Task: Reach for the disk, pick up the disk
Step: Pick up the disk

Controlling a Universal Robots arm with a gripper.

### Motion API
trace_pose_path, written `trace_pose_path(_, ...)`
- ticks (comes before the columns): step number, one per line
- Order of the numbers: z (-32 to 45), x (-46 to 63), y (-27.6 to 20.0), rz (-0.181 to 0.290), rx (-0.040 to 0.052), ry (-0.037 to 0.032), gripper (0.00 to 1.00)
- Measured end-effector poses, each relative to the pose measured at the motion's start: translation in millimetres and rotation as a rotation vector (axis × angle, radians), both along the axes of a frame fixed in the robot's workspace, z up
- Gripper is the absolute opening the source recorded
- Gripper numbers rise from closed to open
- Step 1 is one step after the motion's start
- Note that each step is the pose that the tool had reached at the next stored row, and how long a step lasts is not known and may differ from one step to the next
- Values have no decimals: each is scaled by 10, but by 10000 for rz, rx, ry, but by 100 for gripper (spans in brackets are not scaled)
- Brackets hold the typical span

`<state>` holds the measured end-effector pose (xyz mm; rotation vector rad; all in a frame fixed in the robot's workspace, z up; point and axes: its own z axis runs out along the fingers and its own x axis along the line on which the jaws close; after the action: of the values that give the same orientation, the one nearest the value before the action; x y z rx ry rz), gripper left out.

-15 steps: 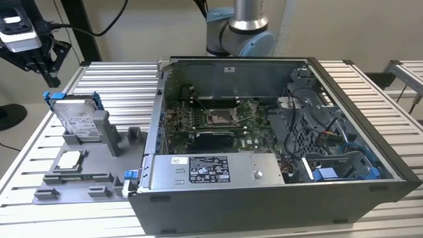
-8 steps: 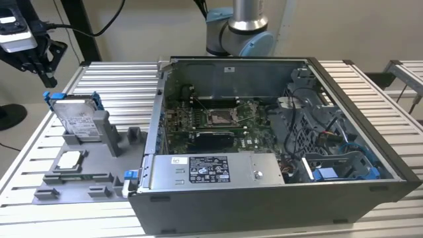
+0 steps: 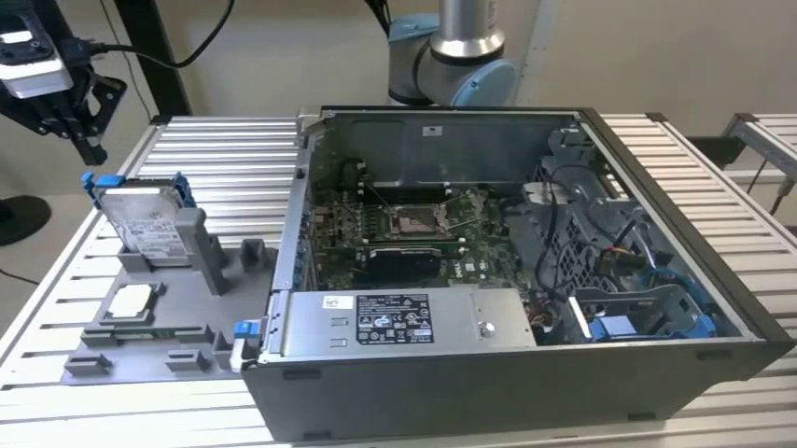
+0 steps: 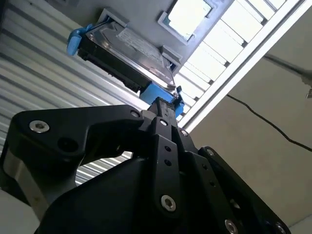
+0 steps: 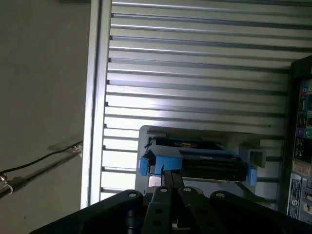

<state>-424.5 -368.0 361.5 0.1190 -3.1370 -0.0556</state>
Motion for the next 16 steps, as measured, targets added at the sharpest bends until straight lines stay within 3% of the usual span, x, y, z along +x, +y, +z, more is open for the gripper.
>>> trace_pose_path(16, 1, 0, 0, 2888, -86, 4, 0)
